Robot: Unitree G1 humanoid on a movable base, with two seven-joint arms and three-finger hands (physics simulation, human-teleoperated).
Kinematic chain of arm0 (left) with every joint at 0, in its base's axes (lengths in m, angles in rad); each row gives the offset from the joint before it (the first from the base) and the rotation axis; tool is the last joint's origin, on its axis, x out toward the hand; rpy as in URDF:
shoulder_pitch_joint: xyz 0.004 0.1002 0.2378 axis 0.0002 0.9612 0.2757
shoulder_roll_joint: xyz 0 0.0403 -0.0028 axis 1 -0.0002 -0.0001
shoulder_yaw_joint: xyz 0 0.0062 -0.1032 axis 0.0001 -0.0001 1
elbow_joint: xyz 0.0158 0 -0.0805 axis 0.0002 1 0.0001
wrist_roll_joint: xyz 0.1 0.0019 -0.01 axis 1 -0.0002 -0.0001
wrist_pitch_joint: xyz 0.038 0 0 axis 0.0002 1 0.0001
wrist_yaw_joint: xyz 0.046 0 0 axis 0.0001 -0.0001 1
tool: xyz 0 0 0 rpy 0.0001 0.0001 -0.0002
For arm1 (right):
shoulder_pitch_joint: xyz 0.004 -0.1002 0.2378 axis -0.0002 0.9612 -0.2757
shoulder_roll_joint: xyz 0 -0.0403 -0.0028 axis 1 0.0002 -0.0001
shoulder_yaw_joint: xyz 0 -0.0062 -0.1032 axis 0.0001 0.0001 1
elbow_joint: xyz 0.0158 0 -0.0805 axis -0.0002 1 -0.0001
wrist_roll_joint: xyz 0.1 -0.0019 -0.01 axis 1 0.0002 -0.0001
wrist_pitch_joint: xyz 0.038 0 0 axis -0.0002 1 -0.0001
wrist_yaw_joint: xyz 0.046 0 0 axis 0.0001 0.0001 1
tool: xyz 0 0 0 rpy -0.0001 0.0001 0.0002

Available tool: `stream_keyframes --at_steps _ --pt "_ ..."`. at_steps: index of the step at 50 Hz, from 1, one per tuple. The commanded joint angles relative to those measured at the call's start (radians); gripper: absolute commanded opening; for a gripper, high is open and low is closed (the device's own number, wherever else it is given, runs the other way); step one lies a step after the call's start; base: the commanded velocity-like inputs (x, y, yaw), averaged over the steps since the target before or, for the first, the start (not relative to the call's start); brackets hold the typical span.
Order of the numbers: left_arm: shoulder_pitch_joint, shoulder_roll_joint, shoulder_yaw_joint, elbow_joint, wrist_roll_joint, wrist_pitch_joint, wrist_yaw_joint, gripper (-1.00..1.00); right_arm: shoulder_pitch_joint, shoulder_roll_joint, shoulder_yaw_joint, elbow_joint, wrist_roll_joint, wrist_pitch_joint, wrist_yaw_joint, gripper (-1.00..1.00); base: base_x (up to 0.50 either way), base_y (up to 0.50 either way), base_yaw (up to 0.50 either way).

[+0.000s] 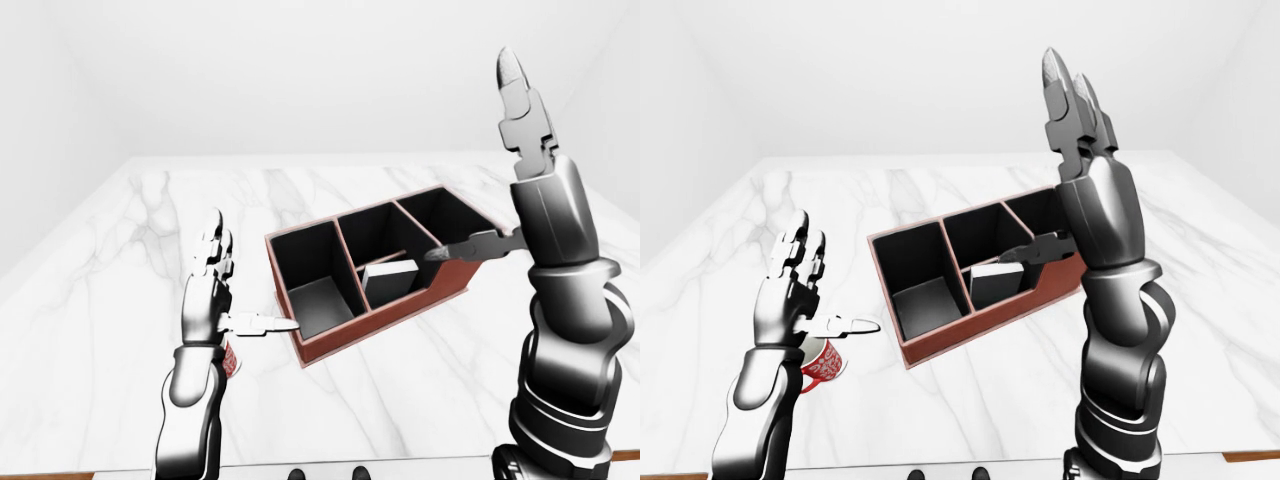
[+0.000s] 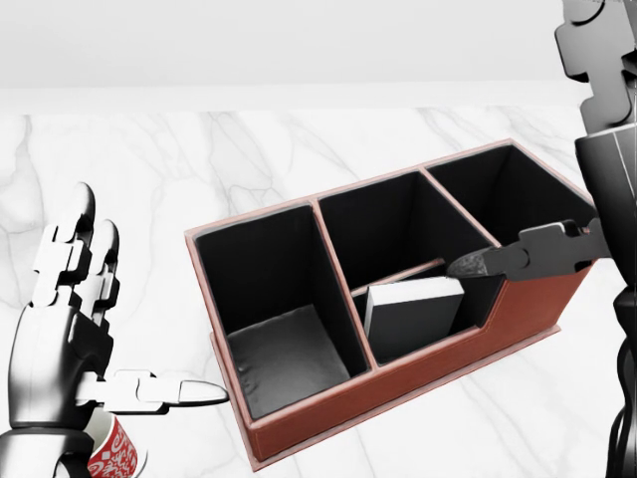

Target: Pick up the book and place it in the back compartment of the caddy.

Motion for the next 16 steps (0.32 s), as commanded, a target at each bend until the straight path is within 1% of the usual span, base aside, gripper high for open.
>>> stream_keyframes --at_steps 1,3,4,6,8,10,13,16 --pt "0.004 -0.001 -0.001 -0.022 -0.003 0.0 -0.001 1.0 0.082 0.028 -0.01 -0.176 0.079 0.0 0.0 1.0 0.0 0.0 0.0" --pt "0.004 -0.001 0.002 -0.032 -0.005 0.0 -0.002 1.0 0.097 0.032 -0.009 -0.201 0.086 0.0 0.004 1.0 0.0 0.0 0.0" --pt "0.006 -0.001 0.002 -0.045 -0.007 0.0 -0.002 1.0 0.101 0.042 -0.022 -0.235 0.113 0.0 0.013 1.0 0.0 0.0 0.0" --pt "0.008 -0.001 0.002 -0.056 -0.008 0.0 -0.003 1.0 0.11 0.04 -0.031 -0.273 0.14 0.0 0.024 1.0 0.0 0.0 0.0" --pt "0.008 -0.001 0.002 -0.079 -0.01 0.0 -0.003 1.0 0.139 0.053 -0.04 -0.328 0.168 0.0 0.025 1.0 0.0 0.0 0.0" --pt "0.008 -0.001 0.003 -0.082 -0.011 0.0 -0.004 1.0 0.154 0.054 -0.037 -0.364 0.176 0.0 0.029 1.0 0.0 0.0 0.0" --pt "0.008 -0.001 0.005 -0.088 -0.013 0.0 -0.004 1.0 0.124 0.05 -0.025 -0.403 0.183 0.0 0.028 1.0 0.0 0.0 0.0" --pt "-0.001 0.001 0.015 -0.112 -0.02 0.0 -0.005 1.0 0.124 0.056 -0.012 -0.435 0.184 0.0 0.032 1.0 0.0 0.0 0.0"
